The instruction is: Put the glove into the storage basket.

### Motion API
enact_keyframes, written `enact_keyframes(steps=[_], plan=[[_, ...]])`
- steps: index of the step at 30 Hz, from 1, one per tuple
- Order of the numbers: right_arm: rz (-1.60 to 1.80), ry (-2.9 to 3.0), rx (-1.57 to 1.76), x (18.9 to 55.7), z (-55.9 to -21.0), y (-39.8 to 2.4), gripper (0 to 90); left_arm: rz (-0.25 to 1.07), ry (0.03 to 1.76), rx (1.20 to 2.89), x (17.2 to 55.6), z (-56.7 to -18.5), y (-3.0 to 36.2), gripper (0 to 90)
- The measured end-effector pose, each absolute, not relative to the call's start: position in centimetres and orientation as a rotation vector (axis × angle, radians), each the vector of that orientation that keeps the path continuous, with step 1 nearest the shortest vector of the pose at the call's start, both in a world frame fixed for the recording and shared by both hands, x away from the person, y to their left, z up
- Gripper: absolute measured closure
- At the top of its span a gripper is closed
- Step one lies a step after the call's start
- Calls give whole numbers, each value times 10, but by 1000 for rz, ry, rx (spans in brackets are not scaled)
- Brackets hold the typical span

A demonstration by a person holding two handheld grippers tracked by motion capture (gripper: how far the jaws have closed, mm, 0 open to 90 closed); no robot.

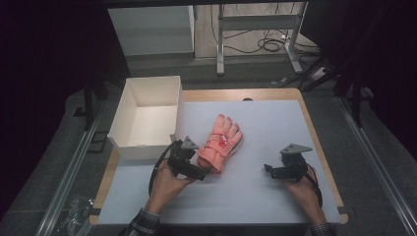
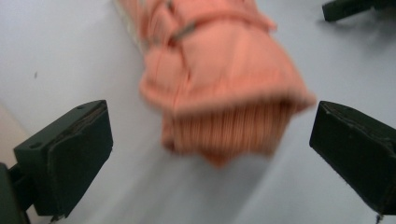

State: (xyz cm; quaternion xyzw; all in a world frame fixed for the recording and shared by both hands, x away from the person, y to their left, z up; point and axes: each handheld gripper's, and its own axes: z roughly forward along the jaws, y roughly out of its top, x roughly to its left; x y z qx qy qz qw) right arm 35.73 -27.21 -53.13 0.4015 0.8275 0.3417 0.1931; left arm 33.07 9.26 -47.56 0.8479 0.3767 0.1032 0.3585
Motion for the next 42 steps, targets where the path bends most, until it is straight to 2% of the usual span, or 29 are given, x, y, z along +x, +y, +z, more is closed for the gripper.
enact_keyframes(steps=[8, 15, 26, 30, 35, 37, 42], plan=[[961, 2321, 1124, 357, -531, -272, 131, 266, 1006, 2242, 367, -466, 55, 0], [960, 2319, 1124, 357, -531, -272, 131, 244, 1053, 2311, 386, -489, 35, 0], [958, 2319, 1124, 357, -532, -272, 131, 180, 1085, 2413, 391, -519, 26, 17], [958, 2319, 1124, 357, -532, -272, 131, 183, 1091, 2456, 390, -520, 21, 86], [958, 2319, 1124, 357, -532, -272, 131, 174, 1031, 2503, 388, -512, 19, 292], [958, 2319, 1124, 357, -532, -272, 131, 172, 1015, 2505, 388, -510, 19, 344], [959, 2319, 1124, 357, -532, -272, 131, 144, 975, 2519, 390, -503, 21, 413]])
